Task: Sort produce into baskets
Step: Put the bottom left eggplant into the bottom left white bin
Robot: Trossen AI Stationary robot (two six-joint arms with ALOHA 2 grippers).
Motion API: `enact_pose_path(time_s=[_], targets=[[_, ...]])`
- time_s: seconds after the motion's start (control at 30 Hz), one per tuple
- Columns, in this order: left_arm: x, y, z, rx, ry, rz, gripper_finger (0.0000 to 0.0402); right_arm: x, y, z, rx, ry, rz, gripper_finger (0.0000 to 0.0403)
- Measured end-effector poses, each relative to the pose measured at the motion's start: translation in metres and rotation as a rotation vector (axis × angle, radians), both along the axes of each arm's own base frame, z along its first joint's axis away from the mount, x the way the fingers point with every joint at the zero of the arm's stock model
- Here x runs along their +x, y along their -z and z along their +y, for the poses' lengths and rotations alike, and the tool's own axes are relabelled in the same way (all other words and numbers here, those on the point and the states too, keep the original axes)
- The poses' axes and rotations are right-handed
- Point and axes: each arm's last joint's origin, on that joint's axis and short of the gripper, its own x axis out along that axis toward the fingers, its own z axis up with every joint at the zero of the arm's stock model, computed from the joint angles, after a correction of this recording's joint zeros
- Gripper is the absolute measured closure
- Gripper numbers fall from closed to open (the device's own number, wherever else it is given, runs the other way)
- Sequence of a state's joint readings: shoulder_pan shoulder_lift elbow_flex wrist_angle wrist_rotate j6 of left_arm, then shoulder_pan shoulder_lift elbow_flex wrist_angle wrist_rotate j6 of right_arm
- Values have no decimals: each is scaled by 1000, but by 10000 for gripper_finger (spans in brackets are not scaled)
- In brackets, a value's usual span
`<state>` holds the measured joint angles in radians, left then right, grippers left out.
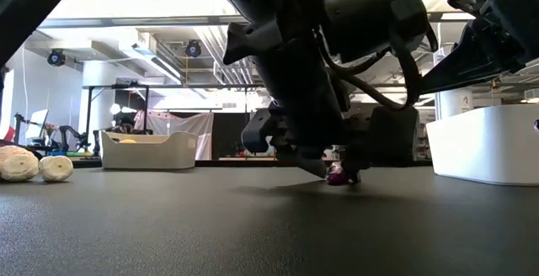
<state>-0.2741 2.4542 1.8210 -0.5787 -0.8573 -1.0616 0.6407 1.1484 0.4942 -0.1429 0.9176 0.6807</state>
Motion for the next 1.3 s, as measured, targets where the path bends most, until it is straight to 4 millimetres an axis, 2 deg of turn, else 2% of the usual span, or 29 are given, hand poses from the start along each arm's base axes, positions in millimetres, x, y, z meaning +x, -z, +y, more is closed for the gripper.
enact_pose_path(time_s=[0.13,0.3,0.43,0.53,0.67,0.8,0.9,0.97,1.1,1.17,1.3], targets=[[-4,1,2,23,-2,48,257,0,0,0,0,0,0,193],[-8,2,3,31,2,110,332,0,0,0,0,0,0,193],[-22,-11,-1,38,27,288,365,0,0,0,0,0,0,193],[-38,-38,-11,67,35,442,364,0,0,0,0,0,0,193],[-62,-99,-35,136,-4,521,347,0,0,0,0,0,1,193],[-72,-133,-82,54,331,527,346,0,0,0,0,0,0,193],[-95,-161,-108,-44,414,572,349,-1,2,-1,-2,1,5,193],[-104,-172,-127,-119,462,526,349,-1,2,0,1,2,5,193],[-126,-183,-154,-218,586,561,347,0,2,0,5,3,1,193],[-138,-192,-158,-274,608,576,347,0,2,0,9,5,-3,193],[-152,-203,-150,-383,557,575,348,0,2,-1,8,10,-2,193]])
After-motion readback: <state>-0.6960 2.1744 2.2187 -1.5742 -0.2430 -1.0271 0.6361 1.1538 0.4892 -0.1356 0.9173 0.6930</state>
